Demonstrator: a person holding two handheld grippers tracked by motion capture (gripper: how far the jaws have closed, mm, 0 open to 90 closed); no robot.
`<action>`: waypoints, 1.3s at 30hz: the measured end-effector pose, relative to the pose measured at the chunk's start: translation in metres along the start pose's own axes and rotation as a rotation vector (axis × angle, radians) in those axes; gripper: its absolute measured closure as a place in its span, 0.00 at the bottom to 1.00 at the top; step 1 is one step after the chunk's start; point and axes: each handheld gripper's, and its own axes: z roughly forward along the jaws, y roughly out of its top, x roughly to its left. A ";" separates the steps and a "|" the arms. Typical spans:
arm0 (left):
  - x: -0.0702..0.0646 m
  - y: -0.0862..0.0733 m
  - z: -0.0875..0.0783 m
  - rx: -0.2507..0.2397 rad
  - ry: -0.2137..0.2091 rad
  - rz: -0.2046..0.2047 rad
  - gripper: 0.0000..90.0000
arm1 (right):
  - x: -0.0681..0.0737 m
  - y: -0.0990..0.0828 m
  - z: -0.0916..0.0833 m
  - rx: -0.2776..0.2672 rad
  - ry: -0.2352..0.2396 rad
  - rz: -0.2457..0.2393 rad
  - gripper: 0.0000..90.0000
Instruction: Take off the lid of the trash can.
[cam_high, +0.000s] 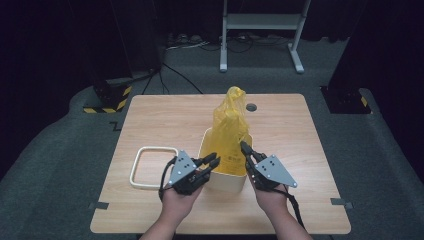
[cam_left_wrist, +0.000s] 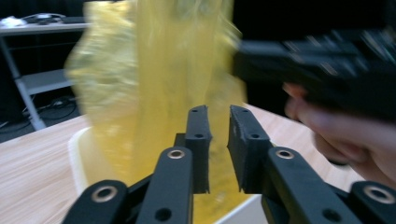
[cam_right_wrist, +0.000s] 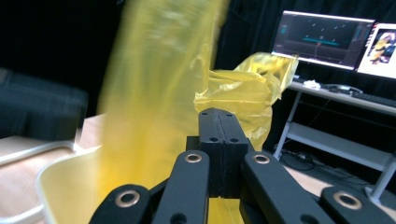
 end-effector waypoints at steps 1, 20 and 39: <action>0.004 0.000 -0.003 -0.006 0.008 -0.015 0.85 | 0.001 -0.002 -0.001 0.004 0.005 -0.001 1.00; 0.051 0.047 0.019 -0.084 0.016 -0.172 0.56 | 0.031 -0.021 -0.022 0.054 0.123 -0.131 1.00; 0.004 -0.007 0.029 0.089 -0.140 -0.122 0.53 | 0.007 -0.010 -0.010 0.024 0.008 -0.037 1.00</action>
